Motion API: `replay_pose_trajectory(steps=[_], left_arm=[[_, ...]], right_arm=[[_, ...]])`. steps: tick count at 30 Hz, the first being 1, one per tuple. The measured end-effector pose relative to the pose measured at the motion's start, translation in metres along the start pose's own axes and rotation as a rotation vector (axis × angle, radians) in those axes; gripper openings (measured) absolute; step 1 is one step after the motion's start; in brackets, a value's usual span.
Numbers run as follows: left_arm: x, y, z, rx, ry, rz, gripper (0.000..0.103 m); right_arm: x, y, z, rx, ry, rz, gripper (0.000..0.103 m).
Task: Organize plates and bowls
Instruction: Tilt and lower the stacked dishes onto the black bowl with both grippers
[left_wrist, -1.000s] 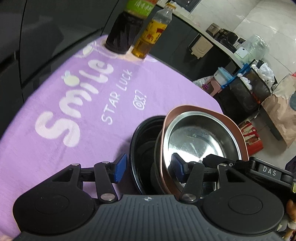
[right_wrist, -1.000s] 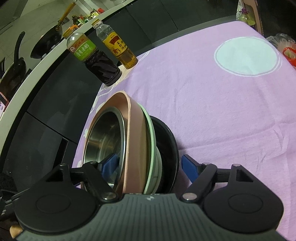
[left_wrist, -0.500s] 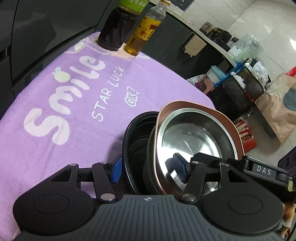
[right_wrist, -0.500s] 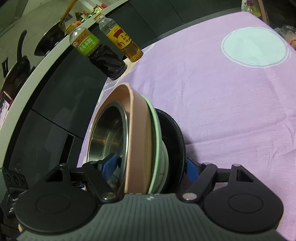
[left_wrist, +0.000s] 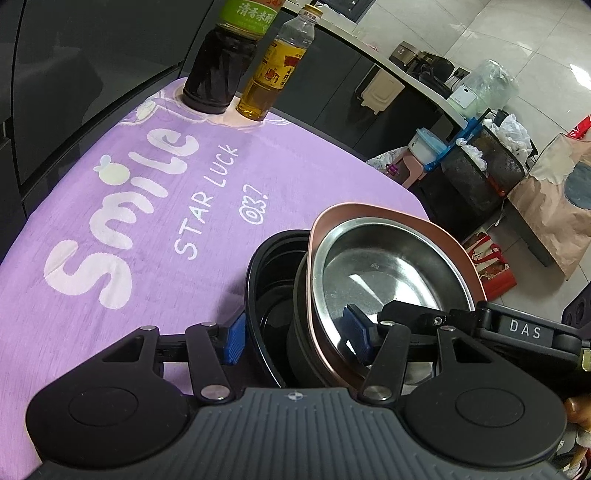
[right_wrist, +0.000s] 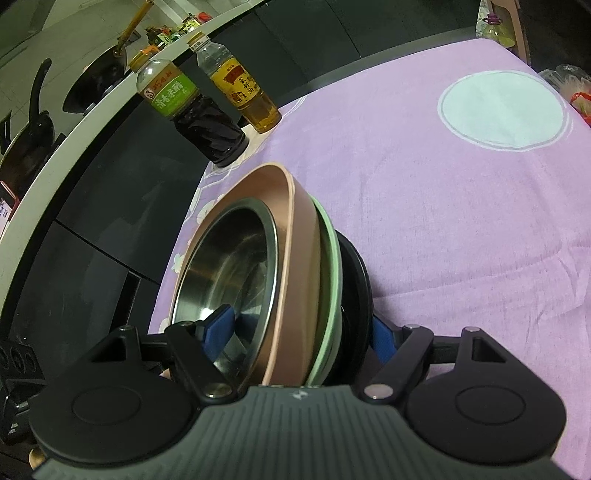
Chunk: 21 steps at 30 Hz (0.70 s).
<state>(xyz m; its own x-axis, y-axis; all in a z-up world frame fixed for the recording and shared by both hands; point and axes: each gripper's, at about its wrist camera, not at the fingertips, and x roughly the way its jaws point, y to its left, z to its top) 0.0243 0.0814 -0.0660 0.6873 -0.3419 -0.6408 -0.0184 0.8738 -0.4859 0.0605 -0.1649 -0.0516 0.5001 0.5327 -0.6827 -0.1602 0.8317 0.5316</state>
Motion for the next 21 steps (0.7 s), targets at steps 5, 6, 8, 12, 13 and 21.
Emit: replay_pose_trajectory(steps=[5, 6, 8, 12, 13, 21], left_arm=[[0.000, -0.003, 0.007, 0.005, -0.005, 0.007, 0.051], [0.001, -0.003, 0.009, 0.006, -0.006, 0.008, 0.051], [0.001, -0.005, 0.012, 0.009, -0.009, 0.009, 0.050], [0.001, -0.008, 0.020, 0.017, -0.021, 0.008, 0.050], [0.001, -0.008, 0.022, 0.018, -0.021, 0.008, 0.050], [0.006, -0.010, 0.036, 0.020, -0.029, 0.008, 0.050]], right_arm=[[0.000, 0.002, 0.005, -0.005, 0.000, 0.000, 0.072], [0.000, 0.003, 0.006, -0.006, -0.001, 0.001, 0.073], [0.000, 0.004, 0.010, -0.009, -0.001, 0.002, 0.073], [-0.001, 0.008, 0.017, -0.013, -0.007, 0.006, 0.073], [-0.001, 0.008, 0.019, -0.014, -0.009, 0.007, 0.073], [0.001, 0.012, 0.032, -0.020, -0.017, 0.009, 0.073]])
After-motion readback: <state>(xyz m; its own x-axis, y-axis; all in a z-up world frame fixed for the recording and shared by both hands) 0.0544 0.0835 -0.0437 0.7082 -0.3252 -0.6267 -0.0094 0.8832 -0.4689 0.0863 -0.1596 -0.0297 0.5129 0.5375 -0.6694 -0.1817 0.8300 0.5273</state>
